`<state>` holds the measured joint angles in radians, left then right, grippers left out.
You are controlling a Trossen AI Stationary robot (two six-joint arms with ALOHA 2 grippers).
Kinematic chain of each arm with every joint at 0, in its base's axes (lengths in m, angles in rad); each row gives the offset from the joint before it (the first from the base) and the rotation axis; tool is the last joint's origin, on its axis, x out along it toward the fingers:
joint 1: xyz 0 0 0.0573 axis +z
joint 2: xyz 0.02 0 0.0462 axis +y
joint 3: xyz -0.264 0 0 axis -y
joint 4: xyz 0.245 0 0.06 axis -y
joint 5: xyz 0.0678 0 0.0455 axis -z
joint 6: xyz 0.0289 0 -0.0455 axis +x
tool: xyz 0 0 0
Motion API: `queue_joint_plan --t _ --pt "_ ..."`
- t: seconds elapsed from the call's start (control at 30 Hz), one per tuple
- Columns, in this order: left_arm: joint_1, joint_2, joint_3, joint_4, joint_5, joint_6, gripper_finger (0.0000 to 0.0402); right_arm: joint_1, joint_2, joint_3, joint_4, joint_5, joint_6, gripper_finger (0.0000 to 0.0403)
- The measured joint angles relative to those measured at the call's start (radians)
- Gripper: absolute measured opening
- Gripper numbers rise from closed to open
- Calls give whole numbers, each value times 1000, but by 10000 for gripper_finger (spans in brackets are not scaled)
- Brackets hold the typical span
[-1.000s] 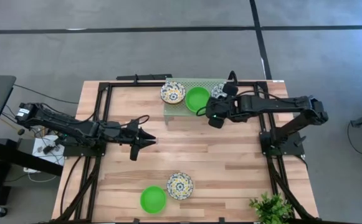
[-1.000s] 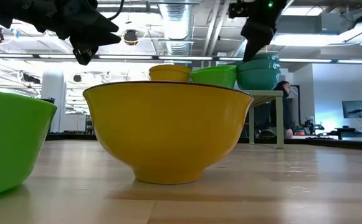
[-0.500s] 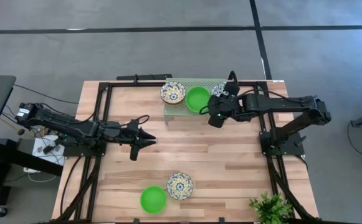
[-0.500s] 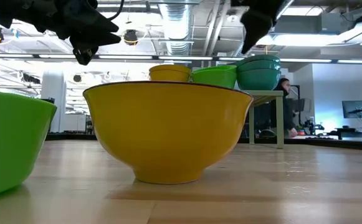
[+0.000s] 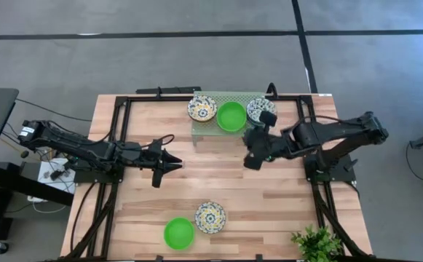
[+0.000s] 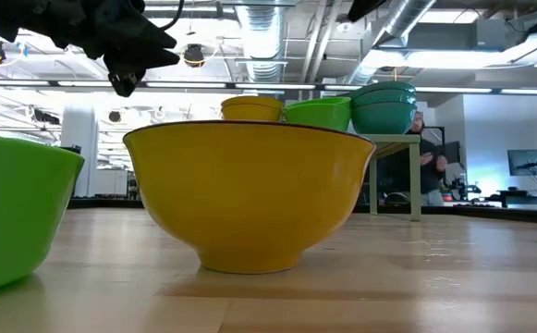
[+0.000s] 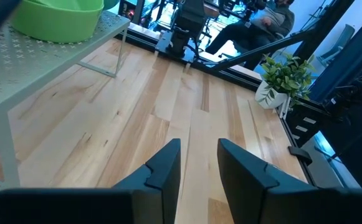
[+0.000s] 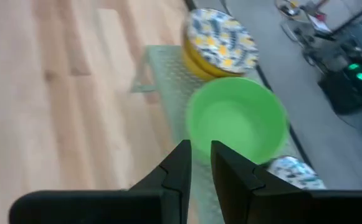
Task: Pick & Place Mini bowls
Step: Stack the yellow bowl on the yellow bowl on the shelf
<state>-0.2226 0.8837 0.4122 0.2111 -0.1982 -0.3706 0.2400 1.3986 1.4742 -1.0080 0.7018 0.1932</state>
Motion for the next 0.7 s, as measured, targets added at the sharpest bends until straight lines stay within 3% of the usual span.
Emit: queue_joint_plan --t 0.33,0.7 --pt "0 0 0 0 0 -4 106 173 31 -17 41 -65 1 56" --pt "0 0 0 7 0 -11 106 191 31 -125 291 -254 -70 56"
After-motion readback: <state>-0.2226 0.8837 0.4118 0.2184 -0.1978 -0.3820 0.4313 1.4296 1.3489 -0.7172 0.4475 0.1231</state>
